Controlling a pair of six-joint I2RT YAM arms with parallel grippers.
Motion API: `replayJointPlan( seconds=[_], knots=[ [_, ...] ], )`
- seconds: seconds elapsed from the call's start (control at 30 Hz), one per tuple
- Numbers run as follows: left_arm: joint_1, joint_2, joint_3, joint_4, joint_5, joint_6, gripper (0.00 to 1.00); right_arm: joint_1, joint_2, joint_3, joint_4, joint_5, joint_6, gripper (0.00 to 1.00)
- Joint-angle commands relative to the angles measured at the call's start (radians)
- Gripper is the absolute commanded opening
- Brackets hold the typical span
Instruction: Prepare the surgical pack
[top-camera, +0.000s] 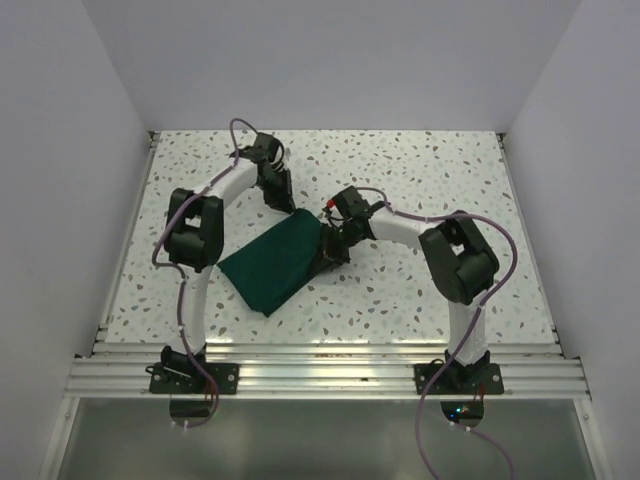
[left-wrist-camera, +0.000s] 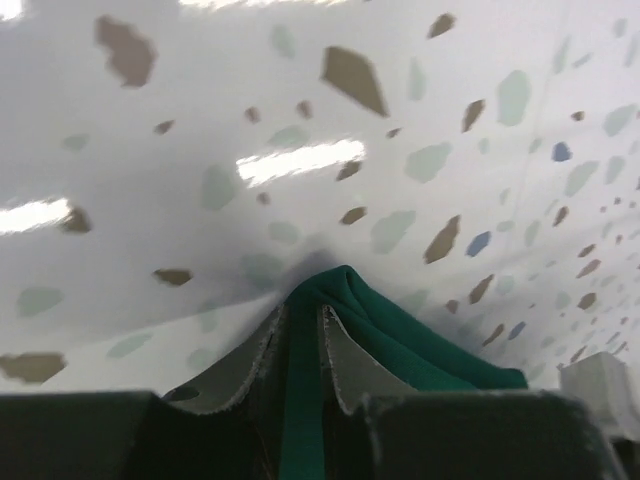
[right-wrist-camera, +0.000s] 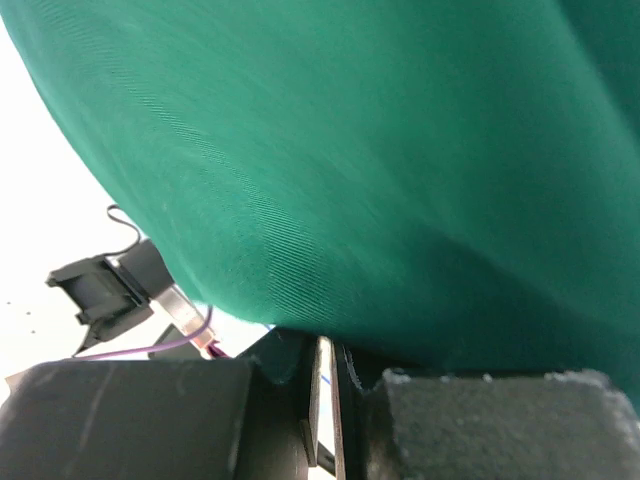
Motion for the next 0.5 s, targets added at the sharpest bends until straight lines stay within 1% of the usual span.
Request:
replayJointPlan(
  seconds=[0.0,0.03,0.13,0.2,0.27,0.3,0.37,0.4,0.43,0.47],
  knots=[
    [-0.032,0.047,0.128,-0.001,0.143,0.016,0.22,0.004,-0.02,0.015,0.037,-0.005,0.06,0.1],
    [-0.035,0.075,0.175,-0.006,0.16,0.015,0.22,0.002,-0.031,0.004,0.043,-0.005,0.074,0.1],
    [-0.047,0.1,0.252,-0.035,0.18,0.012,0.22,0.004,-0.088,-0.051,0.057,0.006,0.079,0.1],
    [-0.046,0.077,0.248,-0.033,0.164,0.013,0.22,0.004,-0.143,-0.089,0.034,0.017,0.064,0.1],
    [-0.04,0.022,0.22,-0.036,0.112,0.029,0.29,0.002,-0.183,-0.108,-0.017,0.046,0.019,0.11],
    [-0.037,-0.002,0.195,-0.045,0.09,0.035,0.36,0.001,-0.21,-0.109,-0.037,0.055,0.002,0.11],
    [-0.023,-0.091,0.153,-0.046,0.055,0.049,0.4,0.001,-0.235,-0.112,-0.061,0.061,-0.038,0.11],
    [-0.02,-0.128,0.1,-0.039,0.017,0.05,0.44,-0.001,-0.246,-0.112,-0.058,0.049,-0.047,0.11],
    [-0.017,-0.2,0.073,-0.033,0.004,0.059,0.46,0.001,-0.258,-0.111,-0.036,0.034,-0.054,0.11],
    [-0.017,-0.235,0.047,-0.032,-0.019,0.064,0.47,-0.001,-0.257,-0.103,-0.02,-0.004,-0.058,0.12]
  ],
)
